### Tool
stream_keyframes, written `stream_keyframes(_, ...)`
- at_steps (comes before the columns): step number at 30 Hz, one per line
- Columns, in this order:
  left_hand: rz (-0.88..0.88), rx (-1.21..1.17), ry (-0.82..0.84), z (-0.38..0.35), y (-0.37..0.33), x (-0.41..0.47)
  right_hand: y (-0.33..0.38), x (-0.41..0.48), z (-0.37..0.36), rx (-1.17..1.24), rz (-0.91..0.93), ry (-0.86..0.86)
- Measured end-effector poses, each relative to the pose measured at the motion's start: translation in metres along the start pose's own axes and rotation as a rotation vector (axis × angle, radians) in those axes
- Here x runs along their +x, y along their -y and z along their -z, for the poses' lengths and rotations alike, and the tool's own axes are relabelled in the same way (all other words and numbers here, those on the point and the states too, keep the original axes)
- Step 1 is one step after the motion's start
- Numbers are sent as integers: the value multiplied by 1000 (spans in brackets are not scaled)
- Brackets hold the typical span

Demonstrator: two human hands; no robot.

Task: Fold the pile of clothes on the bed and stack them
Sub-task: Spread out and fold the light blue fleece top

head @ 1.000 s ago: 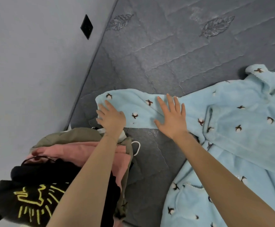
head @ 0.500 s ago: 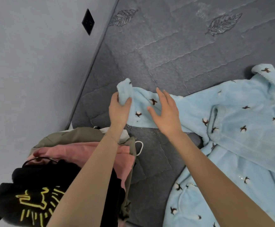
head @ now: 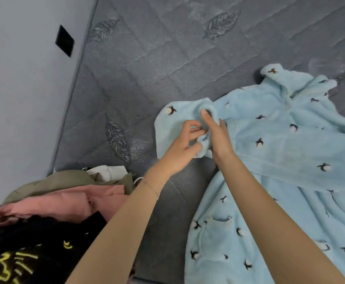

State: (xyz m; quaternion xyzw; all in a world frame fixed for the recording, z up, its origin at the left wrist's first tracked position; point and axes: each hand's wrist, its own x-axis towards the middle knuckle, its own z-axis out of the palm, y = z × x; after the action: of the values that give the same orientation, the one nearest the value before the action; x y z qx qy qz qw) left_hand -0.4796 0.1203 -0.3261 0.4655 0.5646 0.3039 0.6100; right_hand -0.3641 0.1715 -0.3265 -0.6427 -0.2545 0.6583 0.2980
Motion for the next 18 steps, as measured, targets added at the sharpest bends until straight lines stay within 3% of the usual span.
stream_keyframes(5,-42,91,-213,-42,-7,8,-11,-3,62,29,-5,-163)
stream_keyframes(9,-129,518,-328,-68,0,16,-10,-3,115,-82,93,-228)
stream_keyframes(13,-42,933,-262,-105,10,25,-5,0,169,-231,146,-303)
stream_keyframes(18,-96,994,-257,-167,3,37,12,5,235,-134,255,-471)
